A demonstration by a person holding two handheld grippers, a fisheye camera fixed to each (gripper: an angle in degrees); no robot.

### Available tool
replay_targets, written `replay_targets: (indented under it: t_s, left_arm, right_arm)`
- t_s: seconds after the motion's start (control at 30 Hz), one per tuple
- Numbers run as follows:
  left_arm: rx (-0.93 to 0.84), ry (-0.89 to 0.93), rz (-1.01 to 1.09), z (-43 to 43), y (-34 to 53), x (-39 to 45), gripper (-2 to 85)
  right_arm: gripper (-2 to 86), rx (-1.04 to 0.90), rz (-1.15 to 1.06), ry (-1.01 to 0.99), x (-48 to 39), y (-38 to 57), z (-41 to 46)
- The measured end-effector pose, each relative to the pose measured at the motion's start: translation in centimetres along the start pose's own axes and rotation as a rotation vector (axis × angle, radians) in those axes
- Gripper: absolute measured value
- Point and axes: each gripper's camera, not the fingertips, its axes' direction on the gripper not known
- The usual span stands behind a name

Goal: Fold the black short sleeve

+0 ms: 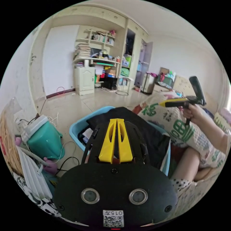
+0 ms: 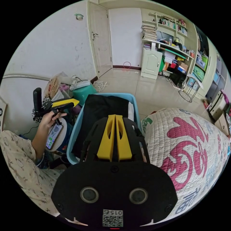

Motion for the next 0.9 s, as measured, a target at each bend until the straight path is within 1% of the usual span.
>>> replay_targets:
  t_s: [0.03, 0.13, 0.2, 0.27, 0.4, 0.53, 0.63, 0.9]
  left_arm:
    - [-0.037, -0.025, -0.008, -0.9, 1.0, 0.7, 0.2]
    - [-0.045, -0.131, -0.018, -3.3, 3.0, 2.0, -0.1]
    - [-0.070, -0.172, -0.045, -3.9, 3.6, 1.9, -0.2]
    - [-0.100, -0.202, -0.126, -4.5, 4.1, 0.5, -0.3]
    - [-0.090, -0.200, -0.186, -5.7, 4.8, -1.4, -0.4]
    - [-0.102, -0.158, -0.249, -6.7, 5.0, -3.5, -0.4]
    - [-0.148, -0.127, -0.285, -6.4, 5.2, -5.4, -0.5]
    - [-0.161, -0.041, -0.351, -5.6, 5.3, -8.3, -0.9]
  right_arm:
    - [-0.9, 0.000, 0.004, -0.043, 0.6, 1.7, -0.2]
    - [-1.0, 0.007, 0.027, -0.128, 2.0, 5.0, -0.9]
    - [-1.0, 0.016, 0.031, -0.139, 2.4, 6.7, -1.6]
    - [-1.0, 0.019, 0.027, -0.146, 2.6, 8.7, -2.6]
    - [-0.9, 0.016, 0.007, -0.172, 2.8, 10.9, -4.4]
    - [-1.0, 0.026, -0.016, -0.160, 2.8, 12.9, -7.1]
    - [-1.0, 0.031, -0.020, -0.151, 3.0, 13.9, -8.8]
    - [-1.0, 0.044, -0.005, -0.145, 3.5, 16.1, -12.3]
